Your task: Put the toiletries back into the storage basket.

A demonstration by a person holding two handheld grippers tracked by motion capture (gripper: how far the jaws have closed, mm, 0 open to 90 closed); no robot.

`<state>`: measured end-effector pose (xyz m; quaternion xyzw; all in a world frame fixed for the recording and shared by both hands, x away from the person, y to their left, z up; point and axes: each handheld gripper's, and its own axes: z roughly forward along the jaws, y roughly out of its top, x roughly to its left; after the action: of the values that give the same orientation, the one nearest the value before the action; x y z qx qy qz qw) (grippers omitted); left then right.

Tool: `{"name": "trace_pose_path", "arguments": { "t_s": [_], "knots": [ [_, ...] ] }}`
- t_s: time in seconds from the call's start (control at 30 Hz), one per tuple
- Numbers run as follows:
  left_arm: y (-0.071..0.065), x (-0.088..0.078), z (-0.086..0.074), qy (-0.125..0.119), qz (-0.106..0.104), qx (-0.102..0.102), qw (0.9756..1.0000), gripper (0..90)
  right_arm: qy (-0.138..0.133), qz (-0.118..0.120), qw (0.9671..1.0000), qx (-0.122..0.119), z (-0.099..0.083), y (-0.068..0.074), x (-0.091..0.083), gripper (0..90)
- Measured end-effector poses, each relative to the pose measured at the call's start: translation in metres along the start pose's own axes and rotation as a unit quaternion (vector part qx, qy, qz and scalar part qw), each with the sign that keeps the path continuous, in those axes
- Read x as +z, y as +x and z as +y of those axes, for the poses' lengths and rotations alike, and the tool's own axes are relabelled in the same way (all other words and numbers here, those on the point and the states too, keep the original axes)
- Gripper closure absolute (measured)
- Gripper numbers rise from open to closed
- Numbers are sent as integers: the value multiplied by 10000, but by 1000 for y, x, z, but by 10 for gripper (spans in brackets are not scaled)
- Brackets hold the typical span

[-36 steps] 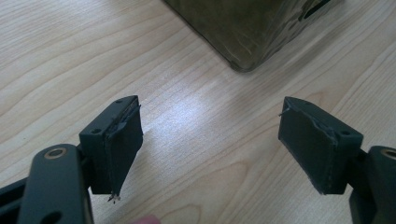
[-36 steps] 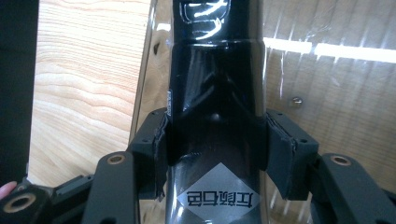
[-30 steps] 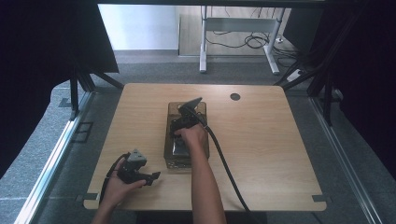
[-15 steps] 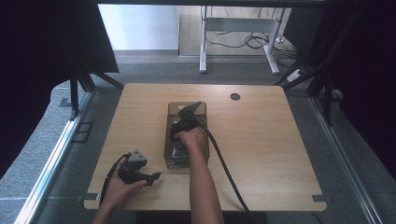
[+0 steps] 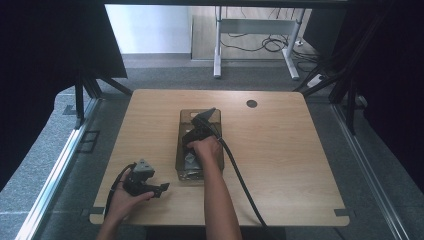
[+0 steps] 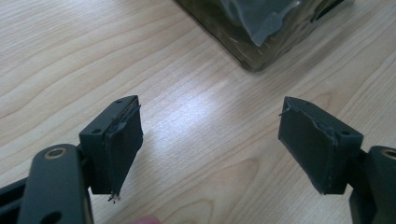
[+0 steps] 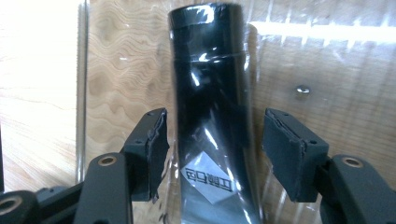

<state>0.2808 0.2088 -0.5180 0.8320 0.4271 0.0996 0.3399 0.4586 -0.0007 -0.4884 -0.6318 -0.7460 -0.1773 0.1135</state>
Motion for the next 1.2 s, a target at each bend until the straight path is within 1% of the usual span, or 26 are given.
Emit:
{"name": "trace_pose_path", "arguments": {
  "t_s": [0.03, 0.1, 0.13, 0.17, 0.23, 0.3, 0.33, 0.37, 0.43, 0.47, 0.5, 0.53, 0.57, 0.6, 0.7, 0.73, 0.77, 0.8, 0.83, 0.87, 0.9, 0.93, 1.03, 1.1, 1.13, 1.2],
  "knots": [
    [0, 0, 0, -4, 1, -11, 10000, 222, -23, -29, 10000, -32, 0, -1, -3, 405],
    [1, 0, 0, -4, 13, -3, 10000, 222, -74, -14, 10000, -30, 0, -1, -7, 399],
    [1, 0, 0, 13, 14, 25, 10000, 222, -97, -16, 9999, -80, 0, -2, -12, 396],
    [0, 1, 0, 10, 1, 5, 10000, 222, -97, -16, 9999, -80, 0, -2, -12, 396],
    [-1, 2, 0, 20, 1, 24, 10000, 222, -141, 10, 9997, -177, 0, -3, -16, 396],
    [0, 2, 0, 39, 12, 44, 10000, 221, -231, 59, 9991, -363, 0, -3, -23, 394],
    [0, 3, 0, 40, 13, 31, 10000, 222, -245, 64, 9987, -435, 0, -3, -24, 394],
    [0, 3, 0, 54, 26, 30, 10000, 222, -245, 64, 9987, -435, 0, -3, -24, 394],
    [0, 3, 0, 64, 31, 39, 10000, 222, -277, 104, 9976, -631, -1, -3, -29, 394],
    [0, 3, 0, 68, 28, 44, 10000, 222, -288, 96, 9971, -691, -2, -4, -31, 394],
    [0, 3, -1, 67, 42, 45, 10000, 222, -310, 77, 9965, -778, -3, -4, -34, 394],
    [-1, 3, -1, 69, 52, 50, 9999, 222, -341, 64, 9940, -1034, -4, -5, -38, 394],
    [-1, 3, -1, 73, 64, 58, 9999, 222, -341, 64, 9940, -1034, -4, -5, -38, 394],
    [-1, 4, -1, 81, 51, 46, 9999, 222, -347, 57, 9931, -1115, -5, -5, -40, 394],
    [-2, 4, -2, 103, 76, 16, 9999, 222, -445, -38, 9863, -1590, -9, -5, -50, 394],
    [-1, 5, -2, 108, 91, 52, 9999, 222, -490, 5, 9838, -1723, -10, -5, -54, 394],
    [-1, 5, -3, 118, 103, 44, 9999, 222, -512, 34, 9819, -1824, -11, -6, -57, 393],
    [-2, 5, -3, 122, 108, 5, 9999, 222, -573, 57, 9778, -2013, -14, -6, -62, 392],
    [-2, 5, -4, 134, 132, -8, 9998, 222, -624, 36, 9751, -2126, -16, -6, -65, 390],
    [-2, 5, -5, 130, 140, 4, 9998, 222, -695, 34, 9709, -2293, -20, -7, -69, 389],
    [-2, 4, -5, 135, 151, -20, 9998, 222, -781, 139, 9649, -2503, -27, -10, -78, 390],
    [-3, 4, -6, 153, 192, 1, 9997, 222, -781, 139, 9649, -2503, -27, -10, -78, 390],
    [-5, 2, -9, 152, 224, -40, 9996, 223, -919, 228, 9575, -2724, -38, -17, -89, 402],
    [-5, 1, -10, 137, 251, -22, 9996, 223, -983, 269, 9524, -2873, -45, -23, -95, 405],
    [-5, 1, -11, 122, 264, -11, 9996, 223, -1026, 245, 9497, -2948, -49, -26, -99, 405],
    [-5, 0, -13, 117, 277, -25, 9995, 223, -1131, 164, 9420, -3155, -57, -32, -106, 405]
  ]
}}
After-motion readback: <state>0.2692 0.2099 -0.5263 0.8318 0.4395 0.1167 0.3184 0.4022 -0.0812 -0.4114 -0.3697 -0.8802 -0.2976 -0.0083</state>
